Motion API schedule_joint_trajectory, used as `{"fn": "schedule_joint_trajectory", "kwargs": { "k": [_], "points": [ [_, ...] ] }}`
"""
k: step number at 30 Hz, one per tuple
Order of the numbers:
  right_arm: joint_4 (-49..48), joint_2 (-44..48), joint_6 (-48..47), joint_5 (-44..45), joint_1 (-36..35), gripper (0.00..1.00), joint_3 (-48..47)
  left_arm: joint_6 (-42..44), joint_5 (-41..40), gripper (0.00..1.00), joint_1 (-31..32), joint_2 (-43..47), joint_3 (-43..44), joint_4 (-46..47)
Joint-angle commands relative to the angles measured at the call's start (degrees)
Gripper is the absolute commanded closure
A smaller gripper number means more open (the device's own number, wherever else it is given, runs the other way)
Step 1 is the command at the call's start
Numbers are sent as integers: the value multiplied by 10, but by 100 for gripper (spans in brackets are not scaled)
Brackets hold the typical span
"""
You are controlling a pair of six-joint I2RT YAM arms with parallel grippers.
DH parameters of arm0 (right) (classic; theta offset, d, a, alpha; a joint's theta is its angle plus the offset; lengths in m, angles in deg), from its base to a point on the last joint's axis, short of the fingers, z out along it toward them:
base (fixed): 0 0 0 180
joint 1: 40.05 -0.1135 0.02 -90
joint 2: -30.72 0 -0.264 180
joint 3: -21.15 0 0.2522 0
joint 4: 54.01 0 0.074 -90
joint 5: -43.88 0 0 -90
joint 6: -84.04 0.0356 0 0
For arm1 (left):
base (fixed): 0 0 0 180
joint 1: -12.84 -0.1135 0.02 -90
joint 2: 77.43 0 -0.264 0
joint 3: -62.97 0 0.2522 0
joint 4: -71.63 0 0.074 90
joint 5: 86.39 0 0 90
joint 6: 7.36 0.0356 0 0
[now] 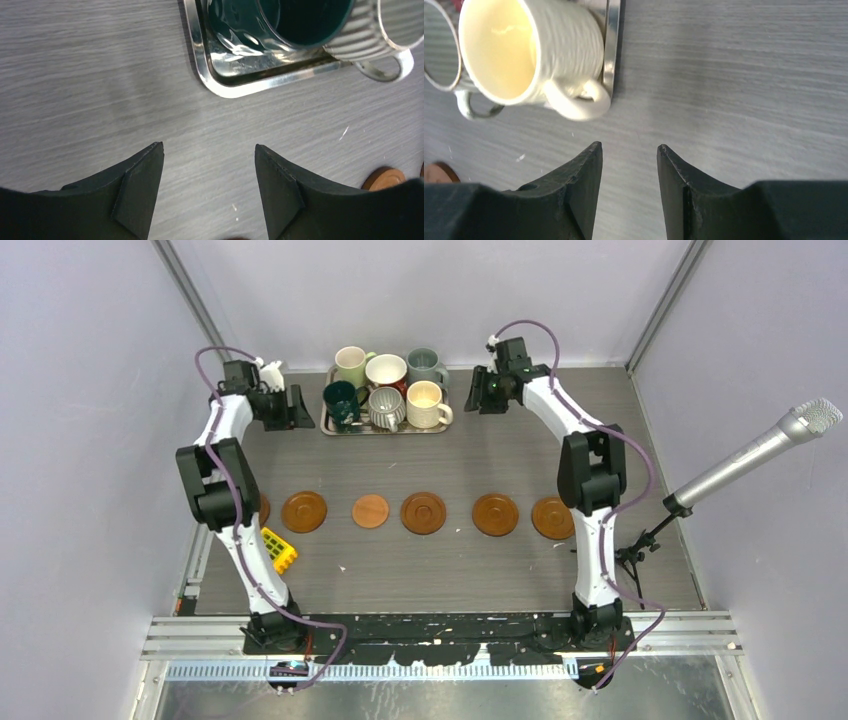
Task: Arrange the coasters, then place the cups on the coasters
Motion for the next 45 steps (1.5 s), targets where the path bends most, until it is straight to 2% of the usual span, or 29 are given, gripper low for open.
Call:
{"fn": "schedule_joint_trajectory", "kwargs": {
  "k": [1, 9, 19, 27, 32, 45],
  "points": [
    [-63, -56, 76, -19, 2, 51, -67, -61, 18, 31, 10, -43, 59, 49],
    [-105, -177, 151, -64, 4, 51, -149, -108, 40, 31, 11, -128, 110, 65],
    [-139, -261, 224, -112, 6, 51, -218, -156, 89, 31, 18, -214, 180, 64],
    [-179, -292, 283, -152, 5, 57, -209, -162, 94, 37, 33, -239, 196, 64],
    [-168, -286, 283, -162, 4, 62, -197, -160, 101, 46, 44, -246, 195, 56],
    [-130, -247, 242, -172, -3, 75, -142, -142, 106, 85, 63, -227, 137, 56]
  ]
}}
